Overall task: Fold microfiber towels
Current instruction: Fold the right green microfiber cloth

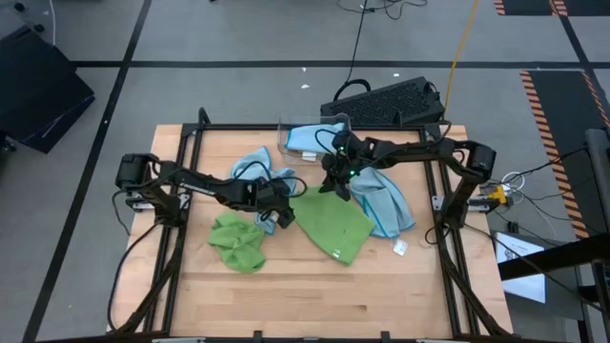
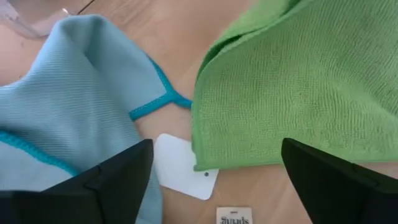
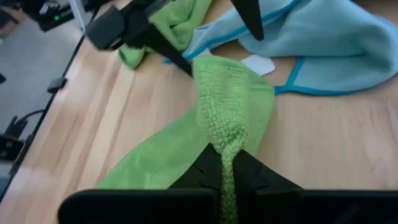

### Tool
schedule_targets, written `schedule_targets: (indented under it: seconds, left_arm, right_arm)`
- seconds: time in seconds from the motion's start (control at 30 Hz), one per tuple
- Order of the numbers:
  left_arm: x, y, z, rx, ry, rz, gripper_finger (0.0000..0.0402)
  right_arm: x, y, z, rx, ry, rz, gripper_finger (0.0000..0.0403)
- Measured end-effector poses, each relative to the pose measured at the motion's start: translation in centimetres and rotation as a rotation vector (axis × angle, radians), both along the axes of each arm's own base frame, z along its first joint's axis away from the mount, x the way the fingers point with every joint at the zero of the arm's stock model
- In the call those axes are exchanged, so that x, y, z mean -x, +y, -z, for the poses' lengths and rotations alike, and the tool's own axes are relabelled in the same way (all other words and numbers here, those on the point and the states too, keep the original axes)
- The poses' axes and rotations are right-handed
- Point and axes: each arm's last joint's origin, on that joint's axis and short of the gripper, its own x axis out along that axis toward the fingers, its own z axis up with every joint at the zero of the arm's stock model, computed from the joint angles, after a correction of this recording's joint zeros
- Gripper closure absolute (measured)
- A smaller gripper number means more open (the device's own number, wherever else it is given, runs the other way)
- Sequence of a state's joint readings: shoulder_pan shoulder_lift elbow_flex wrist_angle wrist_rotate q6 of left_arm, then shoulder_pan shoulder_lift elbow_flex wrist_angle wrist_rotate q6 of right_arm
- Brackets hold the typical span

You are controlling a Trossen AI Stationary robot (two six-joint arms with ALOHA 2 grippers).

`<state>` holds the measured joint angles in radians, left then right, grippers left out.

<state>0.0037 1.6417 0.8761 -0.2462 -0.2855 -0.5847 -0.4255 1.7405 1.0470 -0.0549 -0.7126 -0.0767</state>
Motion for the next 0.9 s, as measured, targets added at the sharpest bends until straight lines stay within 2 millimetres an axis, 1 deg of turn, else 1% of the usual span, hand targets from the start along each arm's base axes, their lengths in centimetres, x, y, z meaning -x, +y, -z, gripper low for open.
schedule_targets:
  seconds: [0.13, 0.23, 0.33, 0.43, 0.53, 0.6, 0.67, 0.73, 0.83, 0.9]
  left_arm:
    - [-0.3, -0.1, -0.2, 0.041, -0.047, -0.046, 0.0071]
    - [-0.4, 0.0, -0.3, 0.014, -0.071, -0.056, 0.0076]
    - [-0.7, 0.0, -0.5, -0.035, -0.093, -0.017, 0.0065]
    - [-1.1, 0.1, -0.8, -0.1, -0.122, 0.03, 0.0044]
    - [-1.5, 0.7, -1.3, -0.162, -0.168, 0.055, 0.003]
    - [-2.0, 1.4, -1.8, -0.194, -0.222, 0.073, 0.0029]
    - [-2.3, 2.1, -2.2, -0.212, -0.262, 0.132, 0.003]
    - [-2.8, 2.7, -1.6, -0.229, -0.265, 0.189, 0.0036]
    - [-2.9, 3.8, 0.1, -0.231, -0.188, 0.275, 0.0049]
    - [-3.0, 4.6, 0.8, -0.233, -0.163, 0.304, 0.0059]
  right_arm:
    - [0.3, 0.3, -1.1, 0.062, -0.042, -0.045, 0.0403]
    - [0.8, 0.7, -2.4, 0.108, -0.078, -0.077, 0.0403]
    - [1.3, 1.1, -3.5, 0.163, -0.113, -0.109, 0.0403]
    - [1.8, 1.3, -4.1, 0.211, -0.112, -0.125, 0.0403]
    - [2.3, 1.5, -4.0, 0.236, -0.101, -0.152, 0.0403]
    - [2.7, 1.7, -3.5, 0.229, -0.083, -0.158, 0.0403]
    - [3.1, 1.8, -3.0, 0.226, -0.074, -0.16, 0.0403]
    - [3.4, 2.0, -2.6, 0.225, -0.071, -0.161, 0.0403]
    - [3.8, 2.2, -2.2, 0.224, -0.062, -0.168, 0.0403]
    - [3.8, 2.2, -2.2, 0.222, -0.058, -0.17, 0.0403]
